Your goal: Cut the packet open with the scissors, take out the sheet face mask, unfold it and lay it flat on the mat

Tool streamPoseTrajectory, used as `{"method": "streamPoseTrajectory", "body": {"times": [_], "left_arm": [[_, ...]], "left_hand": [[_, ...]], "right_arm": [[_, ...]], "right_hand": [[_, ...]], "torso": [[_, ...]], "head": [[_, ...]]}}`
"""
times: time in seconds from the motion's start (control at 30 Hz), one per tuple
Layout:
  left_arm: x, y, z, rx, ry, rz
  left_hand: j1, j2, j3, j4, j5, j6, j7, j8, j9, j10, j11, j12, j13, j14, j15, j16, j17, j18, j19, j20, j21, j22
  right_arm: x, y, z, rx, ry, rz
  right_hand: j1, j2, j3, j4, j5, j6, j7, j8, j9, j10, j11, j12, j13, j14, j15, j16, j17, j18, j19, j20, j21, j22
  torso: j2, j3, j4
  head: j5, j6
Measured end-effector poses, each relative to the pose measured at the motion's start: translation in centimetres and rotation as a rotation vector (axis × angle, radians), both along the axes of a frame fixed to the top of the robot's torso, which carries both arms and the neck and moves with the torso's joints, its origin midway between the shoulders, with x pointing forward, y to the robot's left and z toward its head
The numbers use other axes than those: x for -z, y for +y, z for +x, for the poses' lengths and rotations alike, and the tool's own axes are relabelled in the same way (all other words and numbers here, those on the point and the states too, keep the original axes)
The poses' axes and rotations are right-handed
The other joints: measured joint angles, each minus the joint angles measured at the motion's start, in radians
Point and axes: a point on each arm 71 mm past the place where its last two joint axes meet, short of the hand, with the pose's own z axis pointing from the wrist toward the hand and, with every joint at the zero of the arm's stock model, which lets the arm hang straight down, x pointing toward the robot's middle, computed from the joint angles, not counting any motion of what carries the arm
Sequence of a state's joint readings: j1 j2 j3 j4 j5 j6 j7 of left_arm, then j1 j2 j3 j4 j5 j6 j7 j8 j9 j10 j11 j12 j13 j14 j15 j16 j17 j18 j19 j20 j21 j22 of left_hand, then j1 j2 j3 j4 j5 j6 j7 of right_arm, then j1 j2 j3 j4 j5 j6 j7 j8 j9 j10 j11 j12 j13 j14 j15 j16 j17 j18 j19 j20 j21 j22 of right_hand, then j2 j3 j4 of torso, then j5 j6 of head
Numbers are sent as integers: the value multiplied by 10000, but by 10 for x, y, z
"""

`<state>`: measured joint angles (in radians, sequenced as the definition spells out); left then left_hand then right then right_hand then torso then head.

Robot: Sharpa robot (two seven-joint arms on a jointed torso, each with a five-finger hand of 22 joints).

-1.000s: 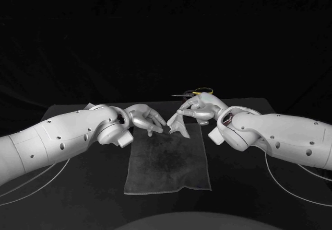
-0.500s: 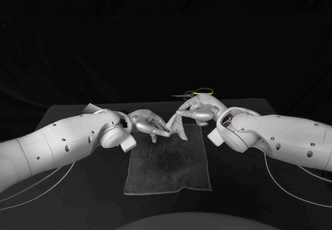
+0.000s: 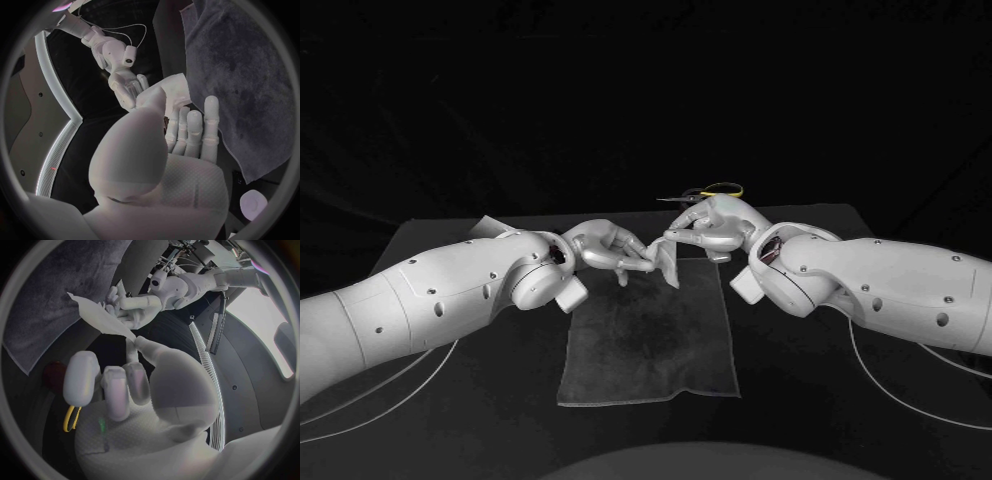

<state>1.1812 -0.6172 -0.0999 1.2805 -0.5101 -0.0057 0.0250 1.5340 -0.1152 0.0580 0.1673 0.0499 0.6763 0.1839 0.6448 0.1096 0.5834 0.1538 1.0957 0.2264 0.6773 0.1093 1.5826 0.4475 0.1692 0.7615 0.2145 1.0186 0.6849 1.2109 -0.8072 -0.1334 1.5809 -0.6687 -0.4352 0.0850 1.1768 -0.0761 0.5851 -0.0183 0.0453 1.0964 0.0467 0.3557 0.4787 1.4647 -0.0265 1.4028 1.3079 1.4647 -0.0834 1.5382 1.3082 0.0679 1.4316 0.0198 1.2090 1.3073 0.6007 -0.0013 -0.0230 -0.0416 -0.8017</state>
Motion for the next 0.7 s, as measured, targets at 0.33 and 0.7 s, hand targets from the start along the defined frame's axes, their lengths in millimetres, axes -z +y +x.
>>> {"method": "streamPoseTrajectory", "body": {"times": [0.33,0.7], "left_arm": [[-5,4,2,-488,-853,-199],[-6,6,3,-610,-1249,-55]], "left_hand": [[125,-125,-69,68,0,-100,-16,0,-43,-1,0,162,58,0,0,0,-44,-6,35,-35,27,-3],[93,-157,-356,467,0,193,-56,195,27,53,-55,713,255,75,-74,-1,-100,-10,91,-92,76,-27]], "right_arm": [[1,0,1,4,-21,-47],[1,1,1,-22,-51,-77]], "right_hand": [[13,13,0,0,10,-8,6,-22,0,-1,0,-1,2,0,0,-1,-10,0,0,0,-8,4],[13,13,0,0,6,-8,5,30,0,-1,1,-11,-6,0,0,-18,-6,0,0,1,-9,8]], "torso": [[-2,-7,9],[-3,-2,7]], "head": [[-1,0],[33,-12]]}}
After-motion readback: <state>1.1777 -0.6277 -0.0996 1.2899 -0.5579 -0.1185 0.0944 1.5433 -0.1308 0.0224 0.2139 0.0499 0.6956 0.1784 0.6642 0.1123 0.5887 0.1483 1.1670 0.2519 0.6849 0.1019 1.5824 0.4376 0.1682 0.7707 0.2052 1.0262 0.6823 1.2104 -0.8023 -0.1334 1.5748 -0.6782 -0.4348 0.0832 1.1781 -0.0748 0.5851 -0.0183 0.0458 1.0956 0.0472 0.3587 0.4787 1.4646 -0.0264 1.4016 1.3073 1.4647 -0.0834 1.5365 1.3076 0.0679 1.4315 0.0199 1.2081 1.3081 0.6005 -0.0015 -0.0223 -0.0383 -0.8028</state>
